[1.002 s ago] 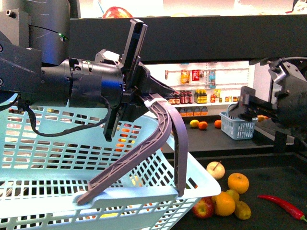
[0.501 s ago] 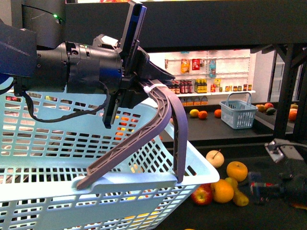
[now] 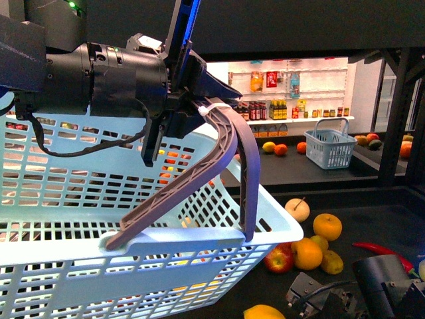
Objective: Pick lemon from shelf
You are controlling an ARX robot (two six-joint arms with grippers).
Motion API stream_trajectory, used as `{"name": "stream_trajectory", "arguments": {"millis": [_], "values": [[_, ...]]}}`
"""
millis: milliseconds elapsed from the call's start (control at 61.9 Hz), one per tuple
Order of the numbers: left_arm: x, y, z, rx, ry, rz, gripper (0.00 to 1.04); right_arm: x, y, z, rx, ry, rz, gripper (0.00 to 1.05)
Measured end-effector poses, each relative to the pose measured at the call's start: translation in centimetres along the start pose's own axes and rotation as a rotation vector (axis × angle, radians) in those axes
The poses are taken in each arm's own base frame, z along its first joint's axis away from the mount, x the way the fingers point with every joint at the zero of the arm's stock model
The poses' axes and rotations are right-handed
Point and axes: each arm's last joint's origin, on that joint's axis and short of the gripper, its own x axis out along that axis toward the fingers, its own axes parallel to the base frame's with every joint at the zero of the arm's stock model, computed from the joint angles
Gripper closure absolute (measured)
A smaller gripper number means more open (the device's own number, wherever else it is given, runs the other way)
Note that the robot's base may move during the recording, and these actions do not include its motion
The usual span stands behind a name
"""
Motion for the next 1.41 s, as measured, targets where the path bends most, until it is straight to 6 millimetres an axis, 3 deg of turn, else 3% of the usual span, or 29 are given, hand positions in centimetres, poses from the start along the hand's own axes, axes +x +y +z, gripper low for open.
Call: {"name": "stream_trajectory", "arguments": {"millis": [323,1244,1406], "values": [[0.0,0.0,0.0,0.0,-0.001,0.0,0.98,3.4,-1.5,1.6,-0.145,-0.019,0.042,0.07],[0.0,0.0,0.0,0.0,0.0,0.0,0.98,10.3,-4.0,0.9,-0.171,0.019,0.004,0.07],[0.0,0.0,0.0,0.0,-0.001,0.0,0.98,10.4,-4.1,1.2,-0.149,0.026,0.007,0.28]]}}
